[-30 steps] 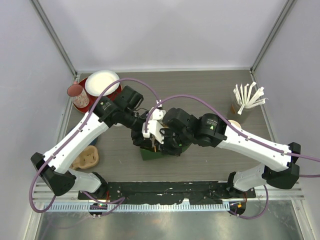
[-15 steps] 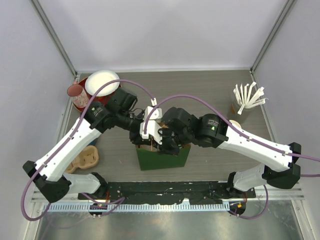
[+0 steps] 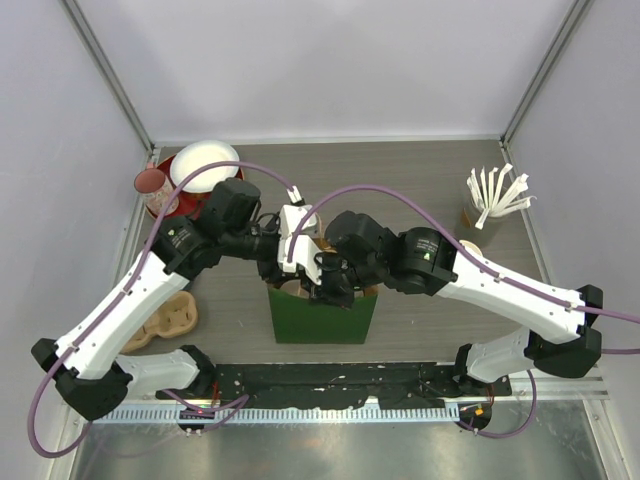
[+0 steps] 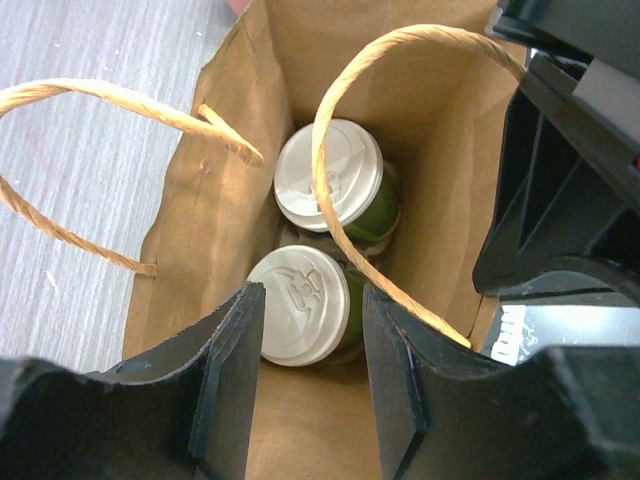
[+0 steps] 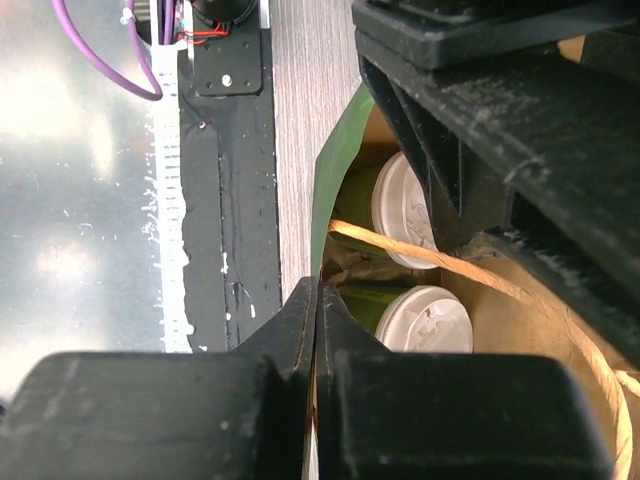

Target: Pack the takeout coffee

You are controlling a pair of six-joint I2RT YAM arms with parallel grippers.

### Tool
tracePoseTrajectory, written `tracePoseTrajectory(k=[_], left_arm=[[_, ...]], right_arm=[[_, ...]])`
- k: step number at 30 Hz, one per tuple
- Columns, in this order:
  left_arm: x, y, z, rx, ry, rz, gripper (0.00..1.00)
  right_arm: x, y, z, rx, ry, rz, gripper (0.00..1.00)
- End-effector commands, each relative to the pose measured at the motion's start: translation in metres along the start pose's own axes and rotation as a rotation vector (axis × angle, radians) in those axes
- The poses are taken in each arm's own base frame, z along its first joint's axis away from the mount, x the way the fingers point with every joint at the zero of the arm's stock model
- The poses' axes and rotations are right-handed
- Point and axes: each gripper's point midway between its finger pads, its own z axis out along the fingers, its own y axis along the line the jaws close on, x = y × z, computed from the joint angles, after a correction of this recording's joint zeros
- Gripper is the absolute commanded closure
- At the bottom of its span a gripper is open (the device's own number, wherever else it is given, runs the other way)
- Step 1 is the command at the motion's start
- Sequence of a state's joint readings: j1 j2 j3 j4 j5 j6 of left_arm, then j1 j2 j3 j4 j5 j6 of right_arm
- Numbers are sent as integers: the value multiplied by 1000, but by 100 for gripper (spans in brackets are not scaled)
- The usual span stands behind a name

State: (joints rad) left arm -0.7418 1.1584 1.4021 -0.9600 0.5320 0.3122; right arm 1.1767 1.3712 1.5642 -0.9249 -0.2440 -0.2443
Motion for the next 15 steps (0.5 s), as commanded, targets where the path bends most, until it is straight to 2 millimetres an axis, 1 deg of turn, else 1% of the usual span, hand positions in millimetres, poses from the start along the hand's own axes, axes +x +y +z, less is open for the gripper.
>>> tracePoseTrajectory(k=[1,3,5,8,11,15], left_arm=[[-48,-26,-31,43,-165,117,52],[-51,-27,-35,40,-174,112,50],[-48,-28,-37,33,-172,111,50],[-41,-19,-37,-26,-160,106,50],[-35,-4,-37,-108,-133,114,50],[-40,6,-40,-155,-137,122,50]], right_arm=[[3,-33,-5,157,-6,138,99],[2,-33,-5,158,-7,136,99],[3,-32,-5,155,-7,132,99],[7,-30,-3,152,4,122,99],[10,-29,-2,158,12,119,99],[12,-31,-3,174,17,109,99]])
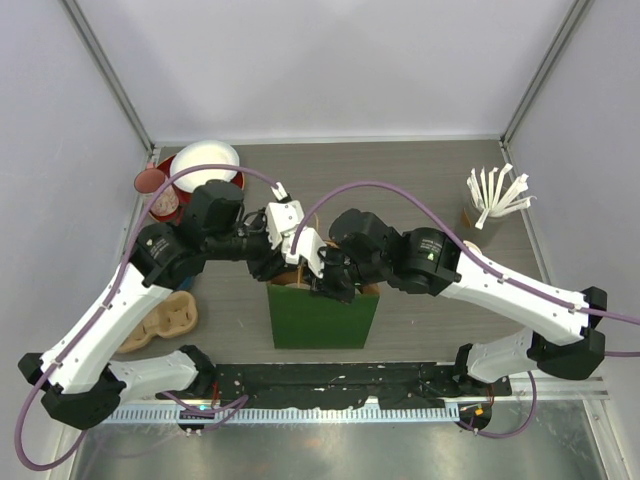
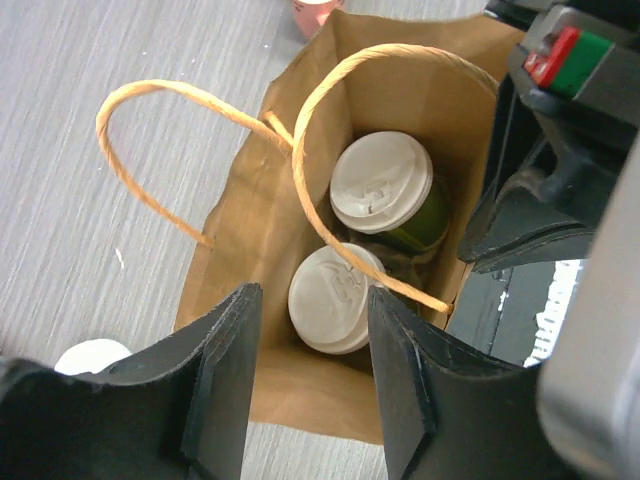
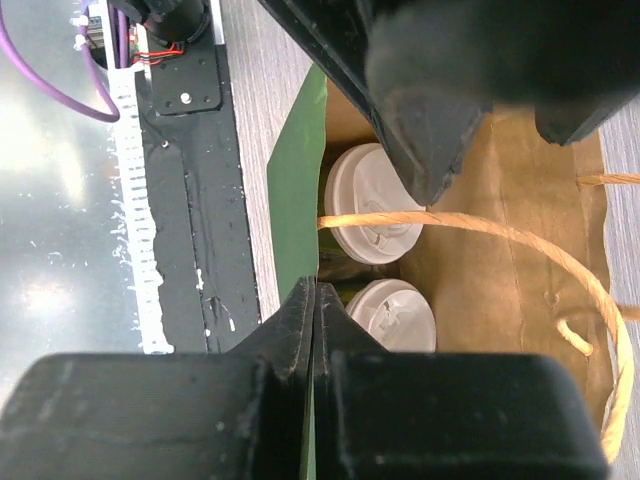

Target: Pack the takeout coffee

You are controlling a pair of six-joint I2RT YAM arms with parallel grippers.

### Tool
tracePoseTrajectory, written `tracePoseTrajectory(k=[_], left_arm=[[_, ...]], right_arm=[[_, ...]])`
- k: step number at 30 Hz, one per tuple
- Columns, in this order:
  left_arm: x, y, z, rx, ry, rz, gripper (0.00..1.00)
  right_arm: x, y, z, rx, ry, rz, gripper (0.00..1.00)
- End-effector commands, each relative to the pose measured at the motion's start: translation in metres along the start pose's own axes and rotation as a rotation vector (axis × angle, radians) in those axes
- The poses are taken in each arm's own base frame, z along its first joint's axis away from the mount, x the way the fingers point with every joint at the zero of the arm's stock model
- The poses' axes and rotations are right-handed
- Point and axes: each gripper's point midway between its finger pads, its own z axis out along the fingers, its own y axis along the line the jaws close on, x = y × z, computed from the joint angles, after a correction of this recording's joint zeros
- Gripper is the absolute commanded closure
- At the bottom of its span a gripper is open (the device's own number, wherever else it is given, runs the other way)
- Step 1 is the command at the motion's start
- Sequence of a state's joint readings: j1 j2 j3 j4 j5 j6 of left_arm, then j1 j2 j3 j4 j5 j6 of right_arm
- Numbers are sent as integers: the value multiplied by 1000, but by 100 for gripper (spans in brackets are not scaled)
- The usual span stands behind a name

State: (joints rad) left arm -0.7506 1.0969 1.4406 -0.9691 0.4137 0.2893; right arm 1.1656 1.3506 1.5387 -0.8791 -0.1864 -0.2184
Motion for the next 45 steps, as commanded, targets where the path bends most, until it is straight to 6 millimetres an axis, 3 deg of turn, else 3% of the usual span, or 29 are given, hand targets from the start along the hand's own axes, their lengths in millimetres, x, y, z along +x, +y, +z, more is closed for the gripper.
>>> tracePoseTrajectory(k=[1,7,15,24,32,35,36,39,41,45], left_arm=[[-29,3,-12,-35,-103,92,50],[-42,19,-22,-125,-125,69,46],[-34,50,-28,-254,-127,-142,34],[-27,58,-28,-251,-148,-291,31],[-14,47,-20,-187,-114,-349,31],[-9,46,-19,-187,-104,-346,31],[-9,47,-19,-187,-101,-347,31],[-6,46,-18,-189,-94,-349,30],[-6,48,-18,-193,-93,-352,31],[-8,51,-17,-195,-94,-325,31]], right_arm=[[15,-17,0,103,47,81,99],[17,-15,1,103,50,71,99],[15,-7,0,78,35,53,99],[18,-1,-2,56,44,17,99],[16,-1,-1,56,46,9,99],[15,0,-2,49,43,9,92],[16,1,-2,43,45,9,80],[13,4,-4,29,37,13,59],[10,5,-6,22,28,11,52],[11,6,-11,22,40,3,50]])
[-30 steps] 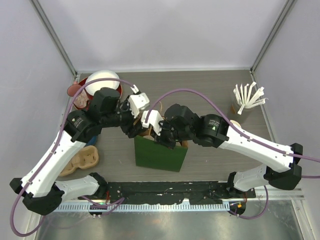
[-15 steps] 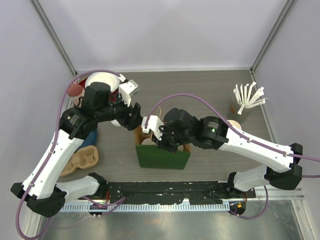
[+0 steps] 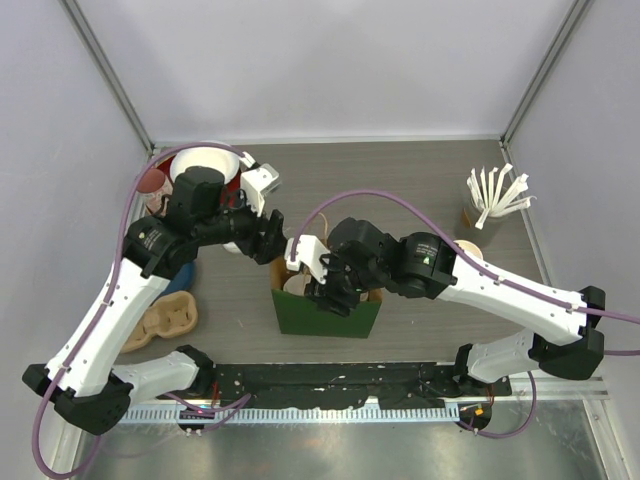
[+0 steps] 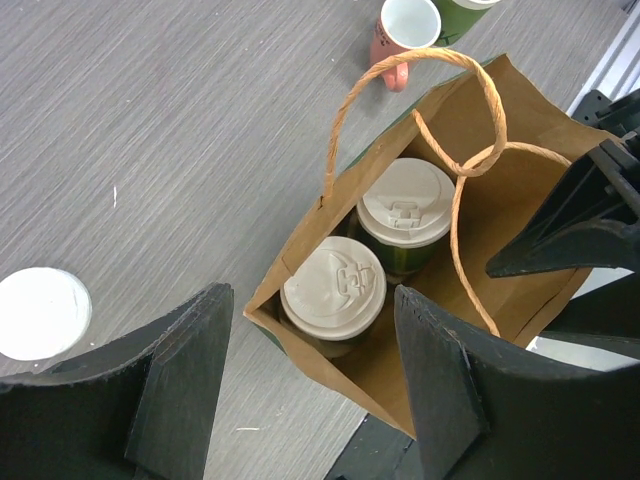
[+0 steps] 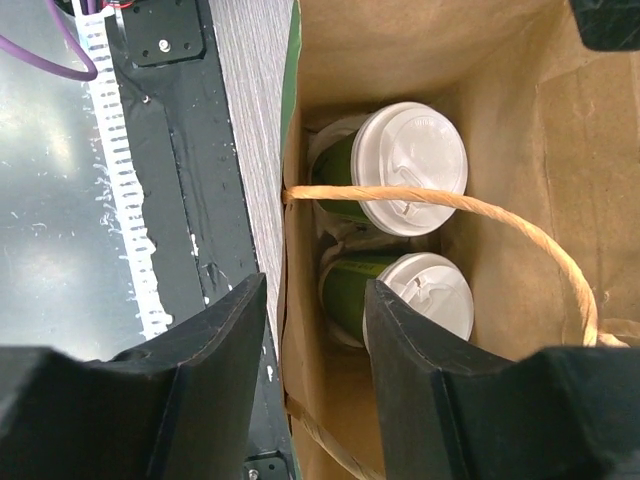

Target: Pack the takeout coffee

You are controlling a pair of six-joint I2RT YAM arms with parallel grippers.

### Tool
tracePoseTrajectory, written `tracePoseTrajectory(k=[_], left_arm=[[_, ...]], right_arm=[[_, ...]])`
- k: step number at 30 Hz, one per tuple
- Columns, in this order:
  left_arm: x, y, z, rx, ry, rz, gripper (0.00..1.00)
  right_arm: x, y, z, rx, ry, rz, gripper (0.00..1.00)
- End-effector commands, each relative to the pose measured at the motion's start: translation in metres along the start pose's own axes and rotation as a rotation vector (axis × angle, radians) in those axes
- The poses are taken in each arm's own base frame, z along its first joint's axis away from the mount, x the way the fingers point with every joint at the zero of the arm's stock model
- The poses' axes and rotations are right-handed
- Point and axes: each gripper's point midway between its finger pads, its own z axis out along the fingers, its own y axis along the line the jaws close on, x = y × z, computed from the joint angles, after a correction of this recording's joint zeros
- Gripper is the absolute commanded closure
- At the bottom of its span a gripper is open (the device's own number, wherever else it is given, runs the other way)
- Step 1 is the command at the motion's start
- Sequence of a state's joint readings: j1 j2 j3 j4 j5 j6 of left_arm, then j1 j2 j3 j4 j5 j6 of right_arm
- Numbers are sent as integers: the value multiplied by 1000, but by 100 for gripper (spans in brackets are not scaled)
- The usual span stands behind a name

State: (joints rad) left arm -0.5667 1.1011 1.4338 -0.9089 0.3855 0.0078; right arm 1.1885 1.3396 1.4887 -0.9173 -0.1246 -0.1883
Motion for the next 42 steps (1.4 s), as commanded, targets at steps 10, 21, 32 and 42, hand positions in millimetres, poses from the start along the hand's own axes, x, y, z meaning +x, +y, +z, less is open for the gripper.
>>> tracePoseTrajectory(k=[10,21,32,42], left_arm=[[-15,5,2,-3,-35,39,31],[-17,19,0,-41,-20,18,31],[-19,23,-8,-64,-18,27,31],[-24,48,-17,-140,-41,-50,29]], right_arm=[[-28,18,-32,-42,-91,-29,15],[-73,41,-48,-118,-190,-75,12],[-120,41,-84,-74,-345,-7,12],[-131,-151,-199,672,-671,790,31]])
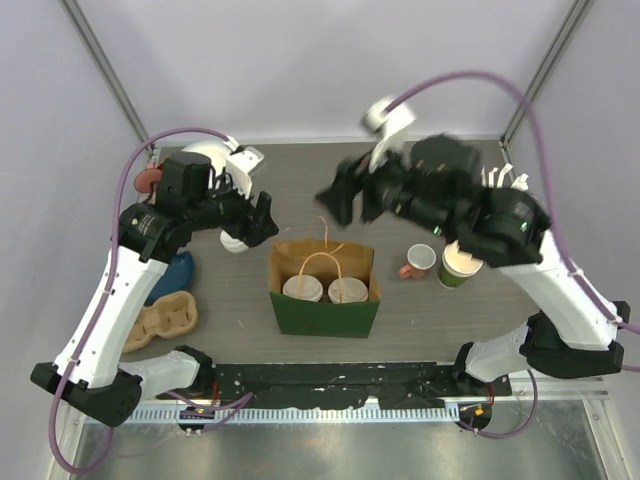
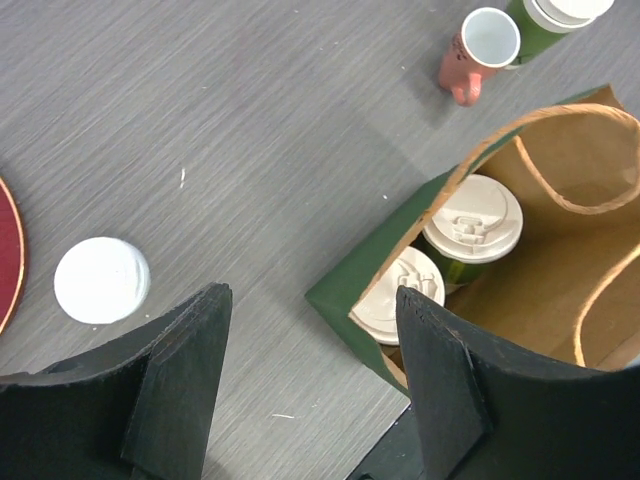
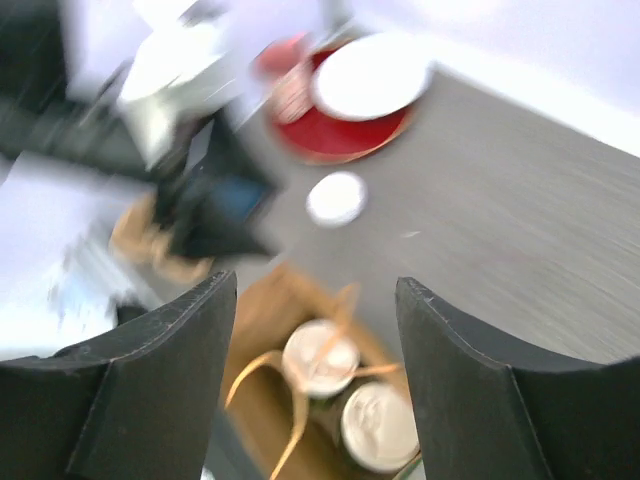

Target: Pack the takeout coffee

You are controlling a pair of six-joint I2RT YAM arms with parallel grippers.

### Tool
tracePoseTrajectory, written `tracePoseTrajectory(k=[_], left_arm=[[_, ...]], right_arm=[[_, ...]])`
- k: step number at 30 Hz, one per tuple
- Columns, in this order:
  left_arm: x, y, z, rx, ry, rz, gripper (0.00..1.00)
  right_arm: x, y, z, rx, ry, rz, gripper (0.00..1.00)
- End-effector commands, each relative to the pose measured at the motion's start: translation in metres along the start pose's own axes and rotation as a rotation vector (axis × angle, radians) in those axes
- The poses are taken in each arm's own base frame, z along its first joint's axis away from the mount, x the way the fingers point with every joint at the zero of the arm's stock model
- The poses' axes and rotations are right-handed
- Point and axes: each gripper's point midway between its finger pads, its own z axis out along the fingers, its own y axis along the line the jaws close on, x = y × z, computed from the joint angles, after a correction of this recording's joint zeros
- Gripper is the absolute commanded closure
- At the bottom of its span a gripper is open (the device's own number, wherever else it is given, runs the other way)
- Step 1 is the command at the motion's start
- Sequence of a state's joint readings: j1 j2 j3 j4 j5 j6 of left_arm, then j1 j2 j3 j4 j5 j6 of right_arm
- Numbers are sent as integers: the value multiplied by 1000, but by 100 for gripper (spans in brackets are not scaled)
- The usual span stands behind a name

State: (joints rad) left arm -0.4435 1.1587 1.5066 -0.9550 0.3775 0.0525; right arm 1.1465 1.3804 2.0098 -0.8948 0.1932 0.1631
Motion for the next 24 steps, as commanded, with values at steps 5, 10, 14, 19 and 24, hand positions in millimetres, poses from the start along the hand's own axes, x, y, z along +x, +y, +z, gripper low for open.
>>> tracePoseTrajectory(k=[5,10,14,19,24], left_arm=[[-19,15,-14,-54,-62,-32,29],[-15,16,-19,-61,-62,-39,29],[-11,17,-20,-63,-55,-49,29],[-9,17,-18,-58,-53,-51,29],[-6,17,-17,-57,-50,-57,29]], right_arm=[[-10,-207,-68,839,-24,528,32],[92,-283,-120,1183,197,755,29],[111,-309,-149,1354,253,693,23],[142,-329,-176,1494,381,637,24],[167,-334,-171,1470,479,609,37]])
